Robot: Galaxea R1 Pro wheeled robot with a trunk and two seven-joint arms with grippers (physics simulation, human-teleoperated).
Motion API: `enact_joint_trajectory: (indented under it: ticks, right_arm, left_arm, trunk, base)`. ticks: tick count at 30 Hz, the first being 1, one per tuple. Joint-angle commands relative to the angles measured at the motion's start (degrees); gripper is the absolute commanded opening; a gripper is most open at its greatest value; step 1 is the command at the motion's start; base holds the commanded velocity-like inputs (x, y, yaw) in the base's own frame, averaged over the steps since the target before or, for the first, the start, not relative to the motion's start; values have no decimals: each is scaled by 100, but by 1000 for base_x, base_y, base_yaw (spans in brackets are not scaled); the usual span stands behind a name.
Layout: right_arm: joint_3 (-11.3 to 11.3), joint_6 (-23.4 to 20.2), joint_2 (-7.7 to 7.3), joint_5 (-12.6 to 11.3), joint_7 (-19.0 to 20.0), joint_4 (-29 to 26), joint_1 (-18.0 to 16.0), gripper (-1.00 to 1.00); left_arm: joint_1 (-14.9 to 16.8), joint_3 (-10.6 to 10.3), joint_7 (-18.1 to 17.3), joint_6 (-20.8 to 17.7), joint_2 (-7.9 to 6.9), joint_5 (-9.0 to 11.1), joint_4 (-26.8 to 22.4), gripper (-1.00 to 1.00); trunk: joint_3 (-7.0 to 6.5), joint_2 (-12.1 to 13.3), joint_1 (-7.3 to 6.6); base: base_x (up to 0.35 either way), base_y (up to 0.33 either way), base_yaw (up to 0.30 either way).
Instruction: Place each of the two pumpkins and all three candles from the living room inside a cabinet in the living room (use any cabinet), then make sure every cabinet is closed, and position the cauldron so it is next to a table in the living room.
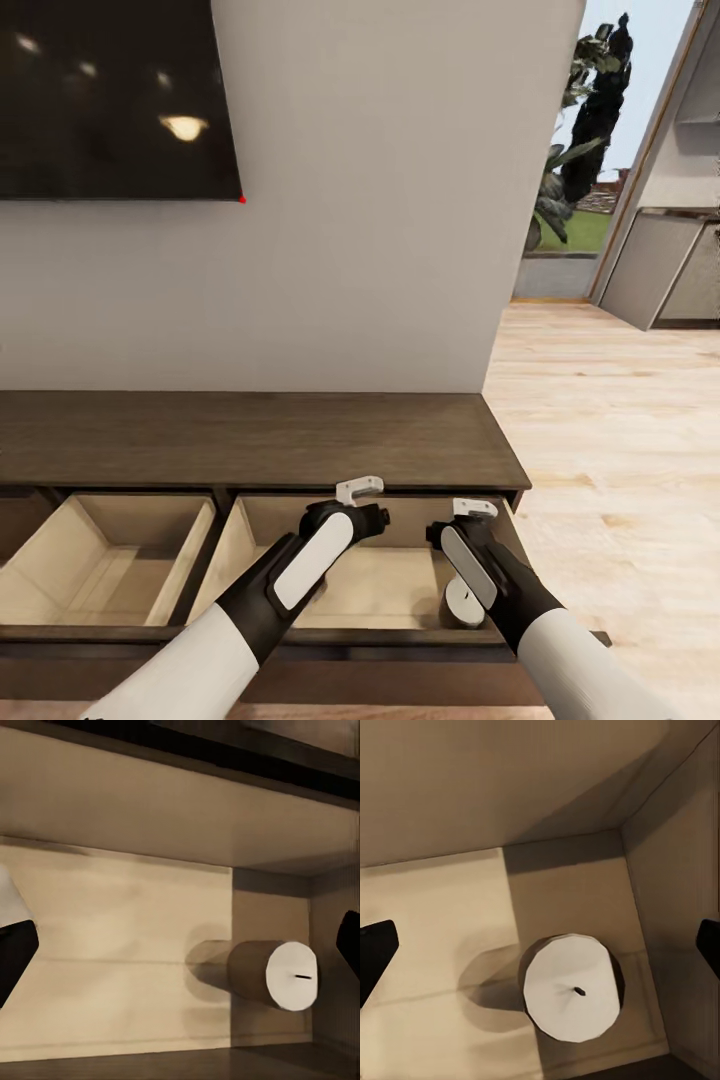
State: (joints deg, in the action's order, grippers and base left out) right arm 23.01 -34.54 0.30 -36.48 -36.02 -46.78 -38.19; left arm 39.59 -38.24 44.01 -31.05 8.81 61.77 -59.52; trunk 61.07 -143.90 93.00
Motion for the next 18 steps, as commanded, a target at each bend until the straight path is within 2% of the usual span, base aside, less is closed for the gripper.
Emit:
enact_joint_trajectory:
  ticks: [1,7,15,18]
  right_arm:
    - [19,-9,-4,-57,-54,-6,-5,100]
    - [19,-9,-4,-60,-54,-6,-5,100]
    - [19,-9,-4,-71,-53,-6,-5,100]
    - [18,-9,-4,-78,-47,-8,-5,100]
  left_arm:
    - [5,-8,46,-6,-2,66,-7,100]
    - [5,-2,46,-7,-2,87,-7,100]
    - [5,1,46,0,-2,89,-7,100]
    - [5,4,46,1,-8,89,-7,100]
  trunk:
    - [-17,-1,-4]
    - [-150,7,-19]
    - [-327,18,-40]
    - [-394,22,-47]
  base:
    - [-124,0,0]
    - [-212,0,0]
    - [-32,0,0]
    - [-170,0,0]
